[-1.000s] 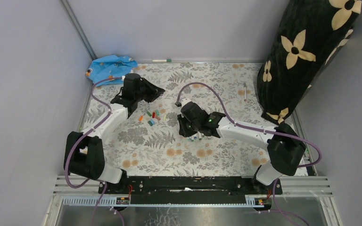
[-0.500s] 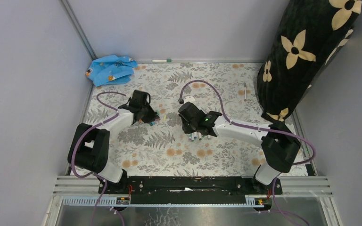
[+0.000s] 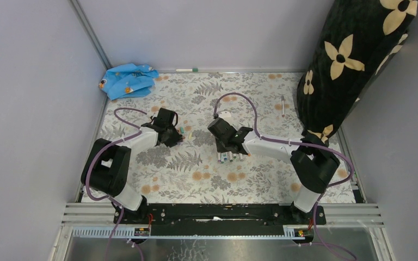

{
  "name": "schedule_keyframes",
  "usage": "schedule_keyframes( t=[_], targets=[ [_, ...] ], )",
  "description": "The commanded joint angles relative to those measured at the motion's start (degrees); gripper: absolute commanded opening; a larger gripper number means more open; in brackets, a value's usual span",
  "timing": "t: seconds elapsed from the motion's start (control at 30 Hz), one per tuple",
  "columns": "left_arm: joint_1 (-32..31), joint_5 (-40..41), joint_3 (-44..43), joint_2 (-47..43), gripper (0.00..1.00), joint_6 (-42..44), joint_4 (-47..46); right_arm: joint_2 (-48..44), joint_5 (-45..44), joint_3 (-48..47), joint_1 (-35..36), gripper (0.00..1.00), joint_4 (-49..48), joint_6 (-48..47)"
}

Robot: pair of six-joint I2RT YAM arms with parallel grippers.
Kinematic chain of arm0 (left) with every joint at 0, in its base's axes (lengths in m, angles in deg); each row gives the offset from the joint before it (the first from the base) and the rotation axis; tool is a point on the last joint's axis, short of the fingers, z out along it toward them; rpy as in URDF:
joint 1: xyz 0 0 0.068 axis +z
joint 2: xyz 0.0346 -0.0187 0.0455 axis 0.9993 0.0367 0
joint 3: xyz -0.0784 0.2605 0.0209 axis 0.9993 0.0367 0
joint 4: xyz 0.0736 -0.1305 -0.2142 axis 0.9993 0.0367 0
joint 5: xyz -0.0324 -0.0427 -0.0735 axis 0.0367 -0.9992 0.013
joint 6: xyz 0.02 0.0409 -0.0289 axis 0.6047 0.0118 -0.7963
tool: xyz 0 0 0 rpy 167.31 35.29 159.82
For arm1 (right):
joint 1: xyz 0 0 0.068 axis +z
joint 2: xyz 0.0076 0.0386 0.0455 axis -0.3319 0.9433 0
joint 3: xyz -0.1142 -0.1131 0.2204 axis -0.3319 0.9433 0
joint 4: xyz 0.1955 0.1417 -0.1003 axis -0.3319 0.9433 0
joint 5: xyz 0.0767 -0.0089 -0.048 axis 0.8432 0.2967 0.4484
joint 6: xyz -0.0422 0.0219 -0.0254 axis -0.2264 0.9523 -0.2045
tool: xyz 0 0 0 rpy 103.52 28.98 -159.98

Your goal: Open the pen caps

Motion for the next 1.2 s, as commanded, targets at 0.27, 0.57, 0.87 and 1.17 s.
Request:
schedule_keyframes(
  t=[0.27, 0.57, 0.87, 1.17],
  targets=[
    [-0.34, 2.75, 0.18, -2.15, 0.52, -0.51, -2.15, 2.2, -4.08, 0.95, -1.71, 0.12, -0.93, 1.48],
    [-0.3, 2.41, -0.43, -6.18, 0.54, -0.99, -1.56, 3.33, -3.74, 1.23, -1.9, 0.3, -1.16, 1.57],
    [-0.52, 2.1, -0.6, -8.03, 0.54, -1.08, -1.7, 2.32, -4.54, 0.38, -1.89, 0.4, -0.47, 1.16],
    [-0.51, 0.89, -1.71, -11.49, 0.54, -1.07, -1.68, -4.21, -10.7, -6.2, -5.12, 0.42, 4.01, -2.93]
  ],
)
